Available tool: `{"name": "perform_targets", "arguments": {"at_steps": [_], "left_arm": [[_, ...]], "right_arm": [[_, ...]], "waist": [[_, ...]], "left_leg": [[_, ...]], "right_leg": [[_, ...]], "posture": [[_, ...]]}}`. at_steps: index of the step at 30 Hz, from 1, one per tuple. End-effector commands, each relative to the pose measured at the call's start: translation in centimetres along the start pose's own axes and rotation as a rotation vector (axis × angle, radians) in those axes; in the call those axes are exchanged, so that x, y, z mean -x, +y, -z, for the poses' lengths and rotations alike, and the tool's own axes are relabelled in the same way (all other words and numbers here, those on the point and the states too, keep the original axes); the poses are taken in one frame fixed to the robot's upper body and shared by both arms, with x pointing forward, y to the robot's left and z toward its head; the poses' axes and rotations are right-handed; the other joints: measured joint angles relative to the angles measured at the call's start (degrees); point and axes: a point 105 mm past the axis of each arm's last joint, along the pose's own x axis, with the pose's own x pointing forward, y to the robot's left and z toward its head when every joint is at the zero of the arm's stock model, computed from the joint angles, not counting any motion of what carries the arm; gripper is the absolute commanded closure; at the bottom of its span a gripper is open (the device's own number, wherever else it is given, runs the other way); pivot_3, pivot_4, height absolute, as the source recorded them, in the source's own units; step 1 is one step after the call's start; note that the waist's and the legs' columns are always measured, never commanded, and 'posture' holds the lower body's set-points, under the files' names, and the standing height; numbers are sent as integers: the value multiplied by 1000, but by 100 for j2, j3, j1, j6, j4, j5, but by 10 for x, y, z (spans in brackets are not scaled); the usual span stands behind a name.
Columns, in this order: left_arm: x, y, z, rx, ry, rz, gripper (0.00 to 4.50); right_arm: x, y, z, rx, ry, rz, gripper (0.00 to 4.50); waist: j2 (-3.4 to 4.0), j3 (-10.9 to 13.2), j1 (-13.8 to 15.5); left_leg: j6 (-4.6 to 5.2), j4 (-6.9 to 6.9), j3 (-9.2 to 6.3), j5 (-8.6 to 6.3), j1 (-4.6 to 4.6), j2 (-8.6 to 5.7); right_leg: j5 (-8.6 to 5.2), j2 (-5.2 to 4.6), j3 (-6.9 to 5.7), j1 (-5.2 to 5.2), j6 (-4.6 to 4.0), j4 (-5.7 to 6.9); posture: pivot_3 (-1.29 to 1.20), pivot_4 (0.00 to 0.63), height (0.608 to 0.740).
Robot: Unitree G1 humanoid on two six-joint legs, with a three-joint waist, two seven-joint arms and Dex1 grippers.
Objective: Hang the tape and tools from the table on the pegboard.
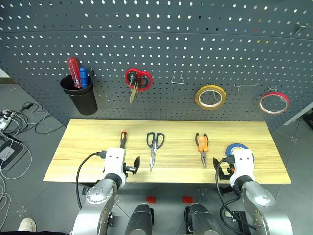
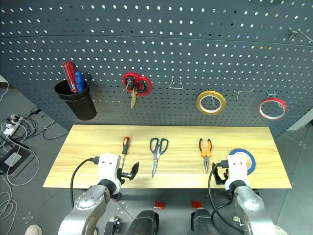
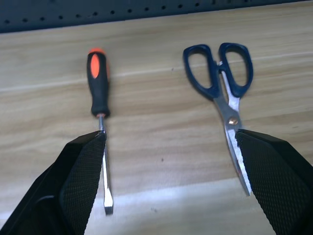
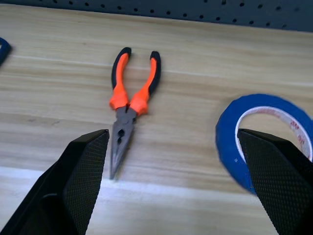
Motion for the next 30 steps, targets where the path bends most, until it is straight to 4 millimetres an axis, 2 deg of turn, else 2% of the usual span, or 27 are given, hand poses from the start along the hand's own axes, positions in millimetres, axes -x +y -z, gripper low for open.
{"name": "perform_targets", "arguments": {"at_steps": [1,5,10,11,14,16,20,26,30], "left_arm": [[-8,2,-18,-71,-61,70,47],[-19,-8,-30,-132,-98,169,47],[-45,-71,-65,-281,-190,541,47],[-47,-83,-70,-299,-204,609,47],[-50,-103,-79,-335,-231,726,47],[-54,-127,-89,-421,-276,824,47],[-55,-161,-96,-518,-320,989,47],[-58,-187,-105,-592,-379,1105,47],[-65,-196,-109,-638,-386,1146,47]], "right_arm": [[-1,-12,-3,-2,-1,18,0],[-3,-19,0,-2,22,25,0],[-19,-26,-8,2,17,2,0],[-22,-27,-9,4,17,-4,0],[-27,-29,-12,8,21,-22,0],[-32,-34,-14,9,29,-26,0],[-38,-41,-20,8,35,-21,0],[-47,-47,-29,-7,20,-8,0],[-51,-46,-27,-22,27,-14,0]], "waist": [[3,52,-3],[12,140,-12],[11,315,-15],[11,338,-29],[13,400,-114],[11,481,-150],[9,622,-173],[4,734,-244],[-5,806,-252]], "left_leg": [[0,0,-1,0,0,0],[0,2,1,0,-6,1],[-1,11,-1,2,-7,-6],[-1,16,1,2,-12,-7],[-1,13,4,2,-21,-1],[-1,9,4,2,-26,2],[0,63,11,2,-75,1],[2,92,8,1,-89,-2],[2,94,11,1,-96,-5]], "right_leg": [[0,0,-1,0,0,0],[1,1,1,-7,-1,5],[6,-1,-3,-5,-7,14],[7,-1,-1,-10,-7,18],[6,2,1,-13,-7,5],[5,3,0,-16,-7,2],[5,5,-8,-49,-7,38],[5,4,-1,-69,-6,79],[5,3,-3,-73,-6,80]], "posture": [[84,283,740],[78,298,740],[56,336,740],[50,344,740],[38,361,740],[28,373,740],[8,394,740],[-3,412,740],[-1,425,740]]}}
